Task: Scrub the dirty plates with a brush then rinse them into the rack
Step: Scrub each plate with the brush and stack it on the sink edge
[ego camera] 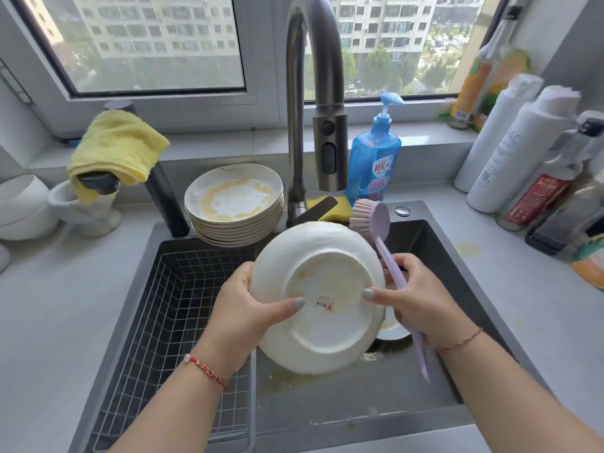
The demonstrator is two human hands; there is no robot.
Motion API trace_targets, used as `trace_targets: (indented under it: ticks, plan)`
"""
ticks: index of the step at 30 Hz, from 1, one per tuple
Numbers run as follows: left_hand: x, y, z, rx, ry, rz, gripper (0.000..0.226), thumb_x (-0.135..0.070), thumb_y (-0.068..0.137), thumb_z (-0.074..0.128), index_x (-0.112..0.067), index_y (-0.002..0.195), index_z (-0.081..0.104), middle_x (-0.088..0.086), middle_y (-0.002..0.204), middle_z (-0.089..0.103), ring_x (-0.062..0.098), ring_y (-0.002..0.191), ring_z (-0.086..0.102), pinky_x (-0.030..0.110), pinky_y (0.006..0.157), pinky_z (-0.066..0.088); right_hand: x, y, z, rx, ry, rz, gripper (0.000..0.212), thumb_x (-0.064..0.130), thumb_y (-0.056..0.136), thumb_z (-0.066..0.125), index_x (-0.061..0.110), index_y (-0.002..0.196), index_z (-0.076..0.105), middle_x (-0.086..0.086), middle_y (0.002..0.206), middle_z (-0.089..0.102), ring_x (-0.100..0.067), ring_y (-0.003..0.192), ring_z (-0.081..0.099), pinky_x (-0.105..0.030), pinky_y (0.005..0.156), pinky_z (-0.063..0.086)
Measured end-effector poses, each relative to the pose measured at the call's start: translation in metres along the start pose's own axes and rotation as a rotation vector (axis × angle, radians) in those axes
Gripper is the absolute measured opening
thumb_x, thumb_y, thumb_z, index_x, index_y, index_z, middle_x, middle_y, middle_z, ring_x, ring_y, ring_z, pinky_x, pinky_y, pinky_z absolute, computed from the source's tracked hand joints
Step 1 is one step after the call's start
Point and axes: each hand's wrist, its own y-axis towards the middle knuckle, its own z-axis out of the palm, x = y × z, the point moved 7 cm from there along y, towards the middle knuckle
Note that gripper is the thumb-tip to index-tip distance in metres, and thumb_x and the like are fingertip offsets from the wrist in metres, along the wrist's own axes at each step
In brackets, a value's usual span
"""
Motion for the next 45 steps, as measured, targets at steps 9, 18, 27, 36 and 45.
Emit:
trace_targets:
  ticks: [9,18,27,36,45]
  plan:
    - [-0.022,-0.003,0.016,0.114,0.479,0.101,0.046,-0.024,0.057,0.094,-0.028,0.092,0.065,-0.007,0.087,0.071,0.001,0.08,0.068,0.02,0.065,0.057,0.037,0.001,0.003,0.073,-0.532,-0.226,0.066,0.025,0.059,0.09,0.03,0.111,0.049,0.013,0.097,0.058,-0.009,0.086,0.059,-0.021,0.072,0.05]
    - [-0.024,-0.004,-0.014,-0.132,0.415,0.136,0.044,-0.016,0.059,0.094,-0.025,0.089,0.063,-0.004,0.086,0.07,0.009,0.079,0.067,0.023,0.063,0.055,-0.01,-0.018,-0.011,-0.196,-0.066,0.028,0.019,0.028,0.096,0.053,0.021,0.106,0.068,0.001,0.066,0.071,-0.008,0.037,0.042,-0.02,0.038,0.034]
    - [-0.026,-0.003,-0.006,-0.137,0.424,0.163,0.043,-0.013,0.059,0.093,-0.025,0.087,0.062,-0.002,0.083,0.069,0.006,0.075,0.066,0.016,0.059,0.052,0.01,-0.039,0.009,-0.16,-0.076,0.0,0.039,0.032,0.099,0.044,-0.002,0.104,0.063,-0.011,0.057,0.036,-0.019,0.047,0.03,-0.026,0.047,0.028]
    - [-0.01,0.0,0.001,-0.137,0.388,0.102,0.044,-0.011,0.058,0.093,-0.022,0.091,0.066,-0.003,0.083,0.072,0.013,0.079,0.069,0.028,0.067,0.056,0.073,-0.09,0.061,0.118,-0.466,-0.393,0.036,0.029,0.098,0.043,0.049,0.127,0.049,0.005,0.052,0.041,-0.008,0.045,0.035,-0.02,0.047,0.028]
    - [-0.02,-0.006,-0.022,-0.178,0.23,0.161,0.056,-0.028,0.044,0.096,-0.029,0.092,0.066,-0.006,0.087,0.074,0.01,0.081,0.071,0.029,0.068,0.058,0.004,-0.044,0.01,-0.046,-0.237,0.126,0.039,0.021,0.098,0.046,-0.013,0.115,0.049,-0.01,0.063,0.026,-0.013,0.039,0.02,-0.022,0.04,0.02]
